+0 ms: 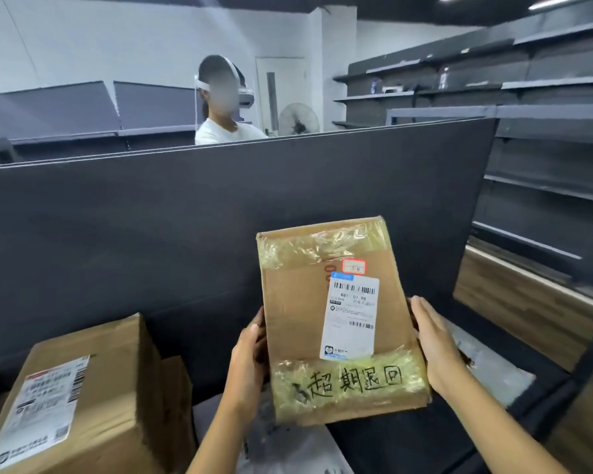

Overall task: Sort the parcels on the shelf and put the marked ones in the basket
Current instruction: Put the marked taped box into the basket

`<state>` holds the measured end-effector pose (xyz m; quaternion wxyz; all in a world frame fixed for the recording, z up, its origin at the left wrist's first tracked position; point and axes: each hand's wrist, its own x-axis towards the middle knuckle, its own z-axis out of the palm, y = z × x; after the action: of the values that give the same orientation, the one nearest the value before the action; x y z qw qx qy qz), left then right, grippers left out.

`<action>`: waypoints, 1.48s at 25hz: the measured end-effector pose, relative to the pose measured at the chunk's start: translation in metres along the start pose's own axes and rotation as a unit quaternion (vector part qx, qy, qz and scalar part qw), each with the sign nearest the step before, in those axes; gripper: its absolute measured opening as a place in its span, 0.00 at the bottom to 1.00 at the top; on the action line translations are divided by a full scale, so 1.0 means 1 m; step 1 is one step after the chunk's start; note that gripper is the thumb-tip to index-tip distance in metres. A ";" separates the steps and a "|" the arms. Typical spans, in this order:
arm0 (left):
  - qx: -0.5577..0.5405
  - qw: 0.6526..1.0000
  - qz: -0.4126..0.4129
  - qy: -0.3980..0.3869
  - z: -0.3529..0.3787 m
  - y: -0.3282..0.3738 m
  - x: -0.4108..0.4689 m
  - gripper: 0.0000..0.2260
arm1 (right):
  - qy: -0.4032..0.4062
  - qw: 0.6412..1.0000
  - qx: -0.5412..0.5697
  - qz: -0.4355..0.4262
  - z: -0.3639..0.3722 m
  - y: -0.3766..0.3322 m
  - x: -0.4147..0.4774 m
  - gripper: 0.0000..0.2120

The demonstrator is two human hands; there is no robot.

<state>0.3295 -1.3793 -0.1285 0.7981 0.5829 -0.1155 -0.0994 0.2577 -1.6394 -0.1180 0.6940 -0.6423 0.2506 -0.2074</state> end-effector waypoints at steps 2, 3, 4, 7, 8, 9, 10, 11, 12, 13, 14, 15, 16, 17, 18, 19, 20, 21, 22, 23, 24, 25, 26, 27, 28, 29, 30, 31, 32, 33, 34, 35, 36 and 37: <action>0.009 1.000 -0.014 0.025 -0.008 -0.004 -0.002 0.16 | -0.014 1.000 0.018 0.002 0.011 0.004 -0.007 0.28; 0.010 0.999 -0.010 0.042 -0.012 -0.005 -0.002 0.16 | -0.019 0.999 0.026 0.008 0.016 0.006 -0.009 0.29; 0.015 0.998 -0.002 0.056 -0.017 -0.005 -0.002 0.17 | -0.023 0.999 0.030 0.015 0.019 0.009 -0.011 0.30; 0.029 0.997 0.023 0.069 -0.031 -0.006 -0.001 0.21 | -0.040 0.999 0.023 0.007 0.029 0.014 -0.015 0.30; 0.026 0.997 0.026 0.072 -0.035 -0.007 0.000 0.22 | -0.044 0.999 0.018 0.001 0.032 0.015 -0.016 0.29; 0.025 0.997 0.027 0.074 -0.039 -0.008 0.000 0.22 | -0.046 0.999 0.014 -0.007 0.035 0.015 -0.016 0.29; 0.026 0.996 0.029 0.078 -0.043 -0.009 0.000 0.22 | -0.048 0.999 0.013 -0.014 0.038 0.016 -0.015 0.28; 0.029 0.996 0.033 0.083 -0.046 -0.009 -0.001 0.21 | -0.050 0.998 0.015 -0.018 0.040 0.016 -0.015 0.27; 0.032 0.995 0.039 0.088 -0.049 -0.010 -0.001 0.19 | -0.054 0.998 0.020 -0.018 0.042 0.016 -0.013 0.27; 0.036 0.994 0.043 0.096 -0.051 -0.011 -0.002 0.17 | -0.061 0.998 0.022 -0.018 0.045 0.015 -0.013 0.26; 0.040 0.993 0.045 0.103 -0.054 -0.012 -0.002 0.16 | -0.066 0.997 0.019 -0.019 0.048 0.016 -0.011 0.26; 0.046 0.992 0.046 0.108 -0.055 -0.012 -0.002 0.16 | -0.068 0.997 0.015 -0.023 0.051 0.016 -0.011 0.24; 0.049 0.992 0.047 0.109 -0.057 -0.012 -0.002 0.15 | -0.069 0.997 0.015 -0.025 0.053 0.015 -0.011 0.21; 0.051 0.992 0.047 0.106 -0.058 -0.012 -0.001 0.15 | -0.068 0.997 0.017 -0.029 0.055 0.014 -0.013 0.18; 0.054 0.992 0.045 0.102 -0.059 -0.012 -0.001 0.16 | -0.077 0.996 0.021 -0.031 0.055 0.013 -0.014 0.12; 0.058 0.993 0.044 0.097 -0.059 -0.011 -0.001 0.15 | -0.086 0.995 0.029 -0.040 0.056 0.010 -0.015 0.10; 0.061 0.993 0.044 0.092 -0.057 -0.011 -0.001 0.15 | -0.087 0.994 0.038 -0.050 0.054 0.009 -0.015 0.16; 0.064 0.993 0.043 0.088 -0.054 -0.011 -0.001 0.14 | -0.089 0.993 0.048 -0.053 0.051 0.008 -0.015 0.20; 0.067 0.993 0.044 0.084 -0.049 -0.013 -0.001 0.13 | -0.085 0.993 0.058 -0.056 0.046 0.006 -0.015 0.21; 0.071 0.993 0.047 0.076 -0.042 -0.014 0.000 0.12 | -0.078 0.993 0.063 -0.060 0.041 0.003 -0.016 0.21; 0.072 0.994 0.047 0.069 -0.036 -0.016 0.001 0.12 | -0.069 0.993 0.063 -0.066 0.036 0.002 -0.016 0.19; 0.070 0.995 0.046 0.062 -0.030 -0.017 0.002 0.12 | -0.061 0.994 0.060 -0.069 0.030 0.000 -0.016 0.15; 0.064 0.996 0.043 0.051 -0.022 -0.019 0.004 0.12 | -0.051 0.995 0.057 -0.071 0.020 0.000 -0.015 0.12; 0.063 0.996 0.041 0.038 -0.013 -0.020 0.005 0.13 | -0.038 0.995 0.055 -0.072 0.010 0.000 -0.014 0.12; 0.065 0.997 0.039 0.021 -0.002 -0.022 0.007 0.14 | -0.023 0.995 0.058 -0.074 -0.002 0.000 -0.016 0.12; 0.067 0.997 0.034 0.001 0.011 -0.024 0.008 0.15 | -0.007 0.995 0.060 -0.075 -0.015 0.000 -0.017 0.15; 0.065 0.997 0.026 -0.020 0.024 -0.027 0.010 0.16 | 0.013 0.995 0.067 -0.074 -0.028 0.001 -0.019 0.17; 0.061 0.997 0.019 -0.042 0.037 -0.031 0.011 0.16 | 0.037 0.994 0.072 -0.073 -0.043 0.003 -0.020 0.19; 0.059 0.996 0.013 -0.065 0.051 -0.037 0.012 0.17 | 0.064 0.993 0.074 -0.071 -0.058 0.005 -0.023 0.19; 0.061 0.994 0.010 -0.086 0.063 -0.044 0.014 0.17 | 0.090 0.991 0.074 -0.072 -0.072 0.007 -0.026 0.18; 0.065 0.992 0.007 -0.106 0.076 -0.049 0.015 0.17 | 0.115 0.988 0.076 -0.074 -0.085 0.008 -0.032 0.17; 0.065 0.989 0.001 -0.131 0.091 -0.056 0.015 0.16 | 0.140 0.984 0.078 -0.077 -0.100 0.010 -0.039 0.16; 0.061 0.986 -0.008 -0.157 0.105 -0.061 0.014 0.16 | 0.165 0.980 0.087 -0.074 -0.115 0.011 -0.048 0.16; 0.055 0.981 -0.021 -0.184 0.118 -0.067 0.012 0.15 | 0.191 0.974 0.099 -0.071 -0.129 0.014 -0.058 0.15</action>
<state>0.3039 -1.5099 -0.1565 0.7280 0.5997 -0.2530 -0.2153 0.1329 -1.7044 -0.1332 0.6769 -0.5354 0.3099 -0.3988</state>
